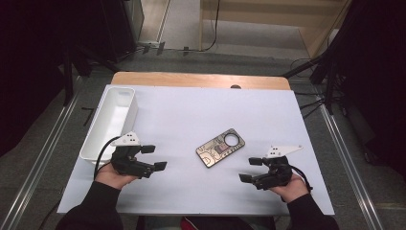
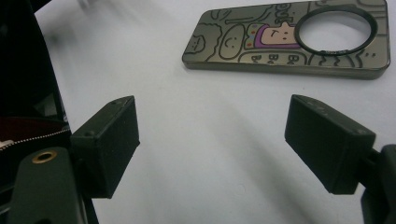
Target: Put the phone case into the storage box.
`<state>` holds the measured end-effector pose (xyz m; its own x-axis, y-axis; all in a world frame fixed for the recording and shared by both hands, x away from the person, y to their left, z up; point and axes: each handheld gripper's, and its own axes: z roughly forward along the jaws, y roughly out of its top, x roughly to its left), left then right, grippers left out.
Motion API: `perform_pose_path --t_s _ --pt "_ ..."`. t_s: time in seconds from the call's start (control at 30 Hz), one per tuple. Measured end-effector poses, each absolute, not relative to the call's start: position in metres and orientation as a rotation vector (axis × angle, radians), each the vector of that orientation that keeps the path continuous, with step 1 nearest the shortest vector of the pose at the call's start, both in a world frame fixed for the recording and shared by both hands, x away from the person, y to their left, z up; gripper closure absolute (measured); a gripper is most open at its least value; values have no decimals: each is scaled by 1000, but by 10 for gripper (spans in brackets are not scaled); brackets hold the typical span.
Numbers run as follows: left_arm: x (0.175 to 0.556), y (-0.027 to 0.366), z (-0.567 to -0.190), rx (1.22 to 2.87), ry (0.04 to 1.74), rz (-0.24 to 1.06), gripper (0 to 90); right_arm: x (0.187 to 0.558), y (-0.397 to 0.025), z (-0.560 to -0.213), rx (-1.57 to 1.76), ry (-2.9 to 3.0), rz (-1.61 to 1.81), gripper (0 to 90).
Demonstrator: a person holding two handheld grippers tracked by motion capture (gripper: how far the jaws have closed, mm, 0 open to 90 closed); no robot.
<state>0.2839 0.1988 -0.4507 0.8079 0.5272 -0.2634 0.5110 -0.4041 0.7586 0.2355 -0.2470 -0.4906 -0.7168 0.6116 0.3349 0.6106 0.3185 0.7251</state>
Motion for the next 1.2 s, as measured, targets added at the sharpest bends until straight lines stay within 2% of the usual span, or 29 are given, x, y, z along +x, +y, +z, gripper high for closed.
perform_pose_path --t_s 1.2 --pt "304 169 -440 2092 702 25 169 238 -244 -492 1177 2563 1397 166"
